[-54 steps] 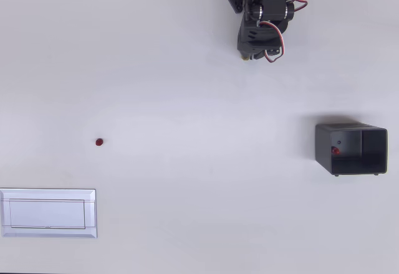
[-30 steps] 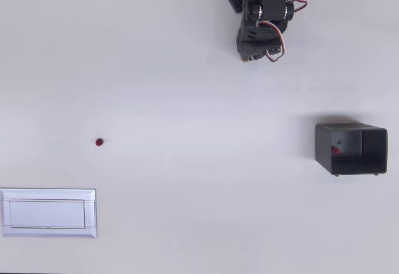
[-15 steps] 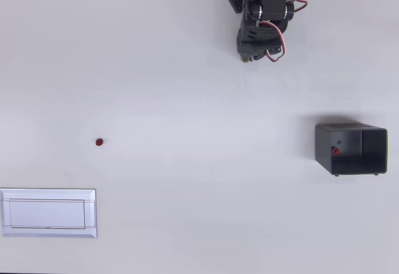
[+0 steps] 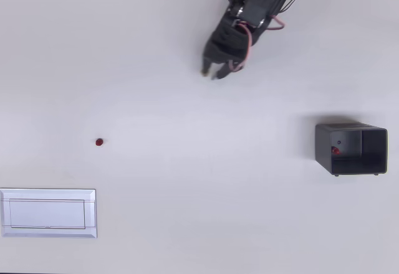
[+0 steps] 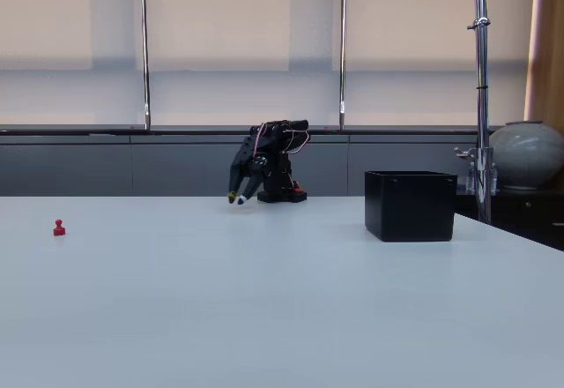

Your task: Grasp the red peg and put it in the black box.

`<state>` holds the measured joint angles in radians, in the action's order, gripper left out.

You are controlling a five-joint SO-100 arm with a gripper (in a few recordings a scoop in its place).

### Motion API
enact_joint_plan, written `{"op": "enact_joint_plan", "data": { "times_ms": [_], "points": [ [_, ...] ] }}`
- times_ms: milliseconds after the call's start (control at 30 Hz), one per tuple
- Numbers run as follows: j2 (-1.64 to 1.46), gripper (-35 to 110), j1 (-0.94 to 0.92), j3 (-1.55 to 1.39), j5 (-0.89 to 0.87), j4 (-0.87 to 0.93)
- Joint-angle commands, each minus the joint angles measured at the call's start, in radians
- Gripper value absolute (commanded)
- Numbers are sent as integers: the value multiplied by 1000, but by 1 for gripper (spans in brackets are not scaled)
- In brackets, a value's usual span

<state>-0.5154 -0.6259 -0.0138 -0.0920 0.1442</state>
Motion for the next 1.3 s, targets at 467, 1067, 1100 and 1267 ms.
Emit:
{"op": "enact_joint_plan", "data": {
  "times_ms": [467,1067,1100,1267],
  "points": [
    [-1083,8,-120,-354,67,-865],
    [-1471,19,-166,-703,110,-1081],
    [-1485,19,-166,-724,115,-1081],
    [-1560,19,-179,-805,25,-1063]
  ]
}}
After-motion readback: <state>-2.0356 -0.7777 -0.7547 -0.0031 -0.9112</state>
